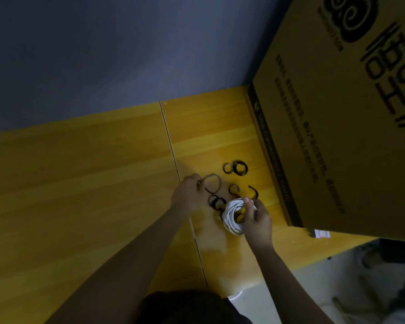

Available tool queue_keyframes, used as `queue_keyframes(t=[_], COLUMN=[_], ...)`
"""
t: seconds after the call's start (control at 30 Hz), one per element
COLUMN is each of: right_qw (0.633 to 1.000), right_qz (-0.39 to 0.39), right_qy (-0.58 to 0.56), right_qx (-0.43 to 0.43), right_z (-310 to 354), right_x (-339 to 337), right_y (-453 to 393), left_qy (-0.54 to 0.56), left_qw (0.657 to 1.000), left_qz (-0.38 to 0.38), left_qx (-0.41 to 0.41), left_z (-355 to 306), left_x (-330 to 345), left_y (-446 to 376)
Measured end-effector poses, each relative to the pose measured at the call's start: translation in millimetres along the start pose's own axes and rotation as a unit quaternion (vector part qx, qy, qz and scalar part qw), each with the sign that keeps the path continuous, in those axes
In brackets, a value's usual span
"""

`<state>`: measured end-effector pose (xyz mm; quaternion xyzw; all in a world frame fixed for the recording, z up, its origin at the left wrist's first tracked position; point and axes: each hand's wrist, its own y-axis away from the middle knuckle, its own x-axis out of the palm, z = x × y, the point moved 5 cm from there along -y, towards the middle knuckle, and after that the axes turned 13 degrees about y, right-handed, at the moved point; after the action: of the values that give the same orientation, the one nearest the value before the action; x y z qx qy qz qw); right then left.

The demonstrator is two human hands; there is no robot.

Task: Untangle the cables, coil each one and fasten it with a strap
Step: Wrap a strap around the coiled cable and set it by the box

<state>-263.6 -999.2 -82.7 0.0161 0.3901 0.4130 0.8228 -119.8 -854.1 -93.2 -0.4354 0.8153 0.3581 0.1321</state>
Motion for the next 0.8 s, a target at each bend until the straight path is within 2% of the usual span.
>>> queue_keyframes(t=[0.13, 0.3, 0.37, 0.5, 0.63, 0.7, 0.8], right_qw=[1.0, 0.999, 0.999, 0.996, 0.991, 0.99, 0.983], right_qz=[0.013, 0.028, 0.041, 0.075, 0.073, 0.073, 0.129], right_qy=[-0.004, -0.017, -0.03, -0.04, -0.069, -0.064, -0.044], right_qx=[0.0, -0.009, -0.009, -0.024, -0.087, -0.098, -0.119], right_z=[11, 25, 27, 46, 96, 115, 133], right_x=[0, 1, 2, 4, -1, 0, 10], right_y=[-18, -40, -45, -55, -59, -62, -56], left_qy=[-0.054, -0.122, -0.11, -0.098, -0.078, -0.053, 0.025], left_qw=[0.997, 0.991, 0.993, 0.992, 0.976, 0.969, 0.962], left_qz=[0.007, 0.018, 0.008, -0.04, -0.086, -0.114, -0.141], left_qx=[-0.055, -0.046, -0.034, 0.072, 0.185, 0.213, 0.233], left_z=[5, 6, 8, -5, -29, -39, -44], left_x=[13, 26, 23, 3, -26, -42, -67], left_y=[-33, -45, -46, -42, -27, -20, -5])
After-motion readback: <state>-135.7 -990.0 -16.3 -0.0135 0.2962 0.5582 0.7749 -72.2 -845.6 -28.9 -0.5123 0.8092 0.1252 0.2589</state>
